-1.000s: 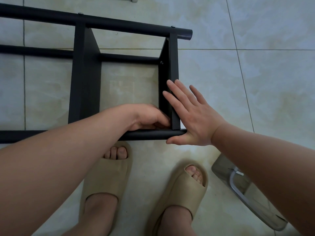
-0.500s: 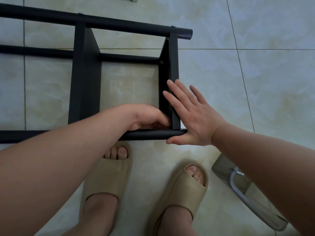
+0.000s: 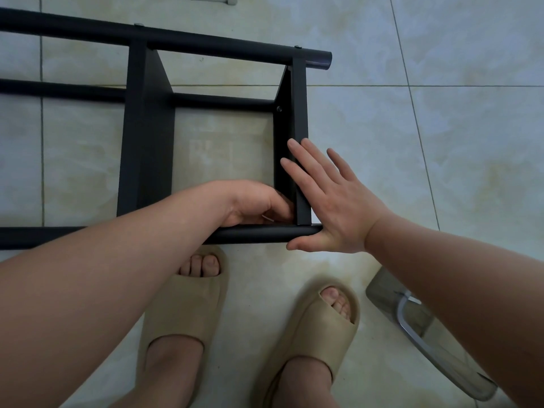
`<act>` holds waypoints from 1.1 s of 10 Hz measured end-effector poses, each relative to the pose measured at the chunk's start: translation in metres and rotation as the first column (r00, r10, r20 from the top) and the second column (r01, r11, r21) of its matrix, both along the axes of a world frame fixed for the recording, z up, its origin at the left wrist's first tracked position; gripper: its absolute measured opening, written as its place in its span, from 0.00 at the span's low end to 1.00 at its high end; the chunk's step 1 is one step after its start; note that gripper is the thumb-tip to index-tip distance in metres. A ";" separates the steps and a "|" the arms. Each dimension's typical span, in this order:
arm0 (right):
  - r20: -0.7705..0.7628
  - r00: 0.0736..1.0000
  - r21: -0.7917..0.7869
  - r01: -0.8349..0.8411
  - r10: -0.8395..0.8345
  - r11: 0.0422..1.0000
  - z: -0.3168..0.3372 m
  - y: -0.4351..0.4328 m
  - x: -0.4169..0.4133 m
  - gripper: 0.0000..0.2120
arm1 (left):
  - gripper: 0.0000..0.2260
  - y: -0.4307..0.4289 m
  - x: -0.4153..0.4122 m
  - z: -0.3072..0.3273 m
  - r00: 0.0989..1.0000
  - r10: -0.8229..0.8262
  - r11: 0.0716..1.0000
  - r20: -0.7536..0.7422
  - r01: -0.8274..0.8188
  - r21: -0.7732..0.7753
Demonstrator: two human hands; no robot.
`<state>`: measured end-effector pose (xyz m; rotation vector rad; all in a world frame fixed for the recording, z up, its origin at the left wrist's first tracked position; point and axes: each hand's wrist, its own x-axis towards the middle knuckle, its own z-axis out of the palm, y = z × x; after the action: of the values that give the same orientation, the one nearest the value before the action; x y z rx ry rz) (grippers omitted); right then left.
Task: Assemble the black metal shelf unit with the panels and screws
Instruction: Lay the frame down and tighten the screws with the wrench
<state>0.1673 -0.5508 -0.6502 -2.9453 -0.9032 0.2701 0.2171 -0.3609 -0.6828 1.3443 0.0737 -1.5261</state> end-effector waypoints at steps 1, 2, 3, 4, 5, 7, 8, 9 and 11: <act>0.005 1.000 0.006 0.000 0.000 1.000 -0.001 0.000 0.000 0.56 | 0.15 0.000 0.000 0.001 1.000 -0.017 1.000 -0.009 0.017 -0.007; 0.003 1.000 0.006 0.002 -0.002 1.000 -0.001 0.000 0.000 0.56 | 0.15 0.000 0.001 0.002 0.999 -0.002 1.000 -0.039 0.001 -0.031; 0.006 1.000 0.012 0.002 -0.002 1.000 -0.001 0.000 0.000 0.56 | 0.14 0.000 0.000 0.003 1.000 -0.001 0.999 -0.027 0.000 -0.037; 0.005 1.000 0.013 0.004 -0.004 1.000 -0.001 0.000 0.000 0.56 | 0.08 0.000 0.000 0.003 1.000 0.003 1.000 0.005 -0.003 0.022; 0.004 1.000 0.011 0.005 -0.005 1.000 -0.001 0.000 0.000 0.56 | 0.07 0.000 0.000 0.002 1.000 -0.009 0.998 -0.023 0.010 0.063; -0.001 1.000 0.002 0.006 -0.006 1.000 0.000 0.000 0.000 0.56 | 0.12 0.000 0.002 0.003 0.997 0.009 1.000 -0.071 -0.010 -0.018; 0.000 1.000 0.005 0.006 -0.006 1.000 0.000 0.001 -0.001 0.56 | 0.12 0.000 0.001 0.003 0.999 -0.005 1.000 -0.042 0.004 -0.017; 0.000 1.000 0.007 0.004 -0.004 1.000 0.000 0.001 -0.001 0.56 | 0.07 -0.001 0.000 0.002 1.000 -0.009 0.999 -0.009 0.010 0.047; -0.011 1.000 0.002 0.002 -0.002 1.000 0.001 0.000 0.000 0.56 | 0.09 -0.002 0.002 0.002 0.999 -0.002 1.000 -0.042 0.003 0.015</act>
<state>0.1668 -0.5506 -0.6491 -2.9399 -0.8988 0.2842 0.2187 -0.3625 -0.6813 1.3247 0.1098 -1.5588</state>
